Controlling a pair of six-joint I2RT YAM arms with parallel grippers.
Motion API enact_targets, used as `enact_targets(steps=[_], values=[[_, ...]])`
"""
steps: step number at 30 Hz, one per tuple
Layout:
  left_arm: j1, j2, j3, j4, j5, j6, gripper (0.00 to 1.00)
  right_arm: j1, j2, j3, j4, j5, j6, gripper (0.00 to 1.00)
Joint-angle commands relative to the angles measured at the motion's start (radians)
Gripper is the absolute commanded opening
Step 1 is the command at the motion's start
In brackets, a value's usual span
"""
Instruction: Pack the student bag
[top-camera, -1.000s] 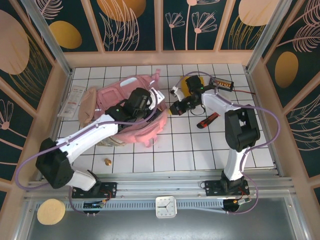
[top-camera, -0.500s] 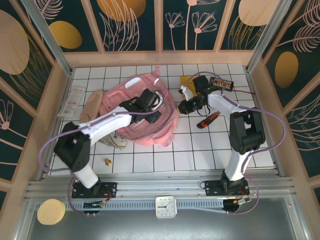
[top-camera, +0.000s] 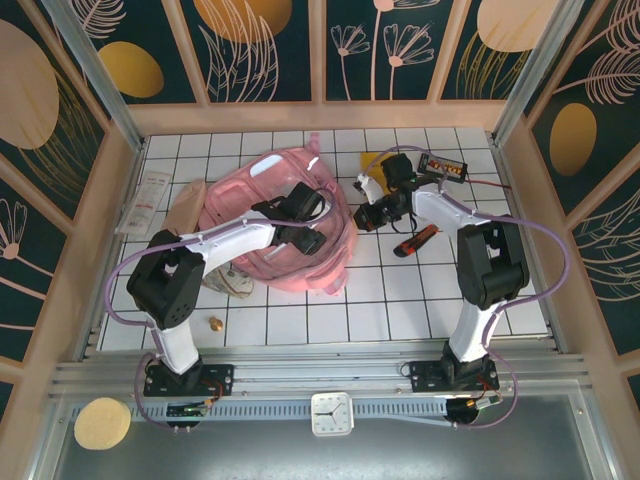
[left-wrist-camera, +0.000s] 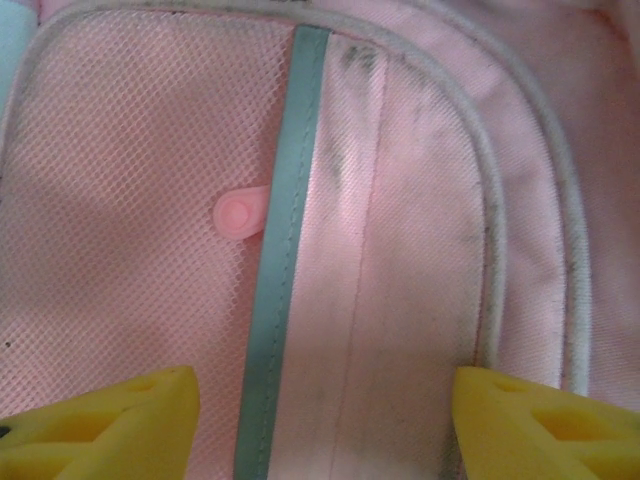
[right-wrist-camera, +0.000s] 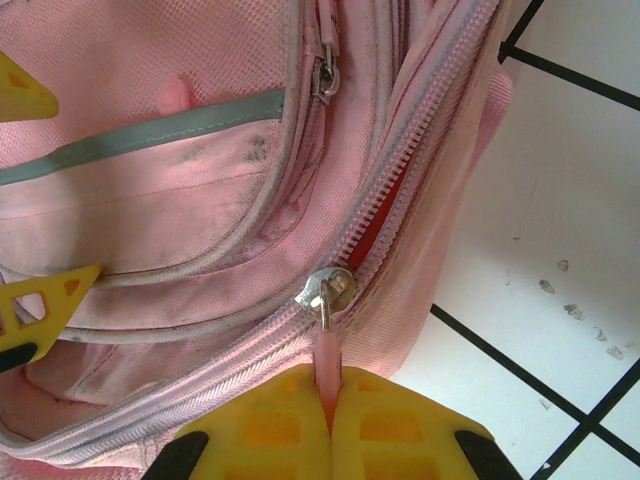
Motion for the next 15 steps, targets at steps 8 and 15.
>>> enact_targets(steps=[8,15], values=[[-0.025,-0.015,-0.015,-0.040,0.099,-0.025,0.69,-0.022,-0.034,-0.017,0.029,-0.023,0.000,0.00],[-0.016,0.135,0.155,-0.110,-0.075,-0.069,0.22,-0.017,-0.056,-0.036,0.037,-0.033,-0.009,0.00]])
